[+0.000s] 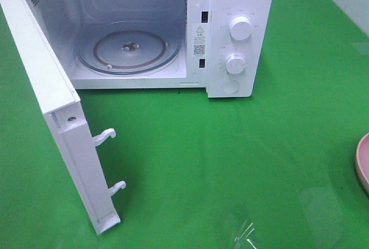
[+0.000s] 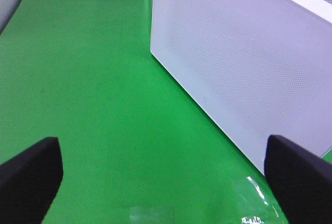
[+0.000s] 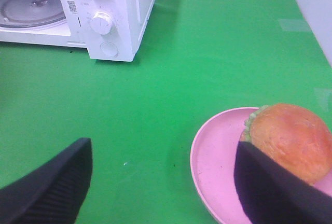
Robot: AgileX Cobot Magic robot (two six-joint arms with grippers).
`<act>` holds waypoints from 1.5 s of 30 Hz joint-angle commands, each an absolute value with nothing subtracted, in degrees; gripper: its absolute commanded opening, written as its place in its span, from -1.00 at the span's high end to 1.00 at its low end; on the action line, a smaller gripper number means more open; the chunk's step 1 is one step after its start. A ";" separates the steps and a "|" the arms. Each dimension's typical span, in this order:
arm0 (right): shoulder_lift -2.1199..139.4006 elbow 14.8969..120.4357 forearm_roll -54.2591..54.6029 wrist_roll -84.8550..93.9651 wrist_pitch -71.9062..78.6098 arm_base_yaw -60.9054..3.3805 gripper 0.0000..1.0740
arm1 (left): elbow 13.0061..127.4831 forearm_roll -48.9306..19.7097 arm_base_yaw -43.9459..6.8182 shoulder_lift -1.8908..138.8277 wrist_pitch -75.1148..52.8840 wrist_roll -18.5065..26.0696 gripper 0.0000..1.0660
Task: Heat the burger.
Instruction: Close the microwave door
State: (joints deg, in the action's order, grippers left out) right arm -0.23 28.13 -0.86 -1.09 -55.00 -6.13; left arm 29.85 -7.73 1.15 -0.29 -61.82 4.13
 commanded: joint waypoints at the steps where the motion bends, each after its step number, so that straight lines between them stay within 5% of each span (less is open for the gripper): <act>1: -1.78 28.07 -0.86 -0.46 -55.00 -5.84 -0.42 | 29.74 -7.85 1.26 -0.57 -61.25 4.18 -0.83; 21: -1.78 28.07 -0.86 -0.46 -55.00 -5.84 -0.42 | 30.77 -10.66 1.26 -0.40 -59.30 4.07 -0.73; 23: -1.78 28.07 -0.86 -0.46 -55.00 -5.84 -0.42 | 31.23 -9.85 1.26 0.17 -57.24 4.01 -0.61; 25: -1.78 28.07 -0.86 -0.46 -55.00 -5.84 -0.42 | 31.40 -9.45 1.26 2.52 -52.94 4.07 -0.23; 32: -1.78 28.07 -0.86 -0.46 -55.00 -5.84 -0.42 | 30.42 -8.48 1.26 7.39 -47.10 4.13 0.34; 34: -1.78 28.07 -0.86 -0.46 -55.00 -5.84 -0.42 | 28.25 -8.25 1.26 10.60 -39.65 4.13 0.95; 45: -1.78 28.07 -0.86 -0.46 -55.00 -5.84 -0.42 | 20.11 -8.25 1.26 17.93 -19.02 4.24 1.00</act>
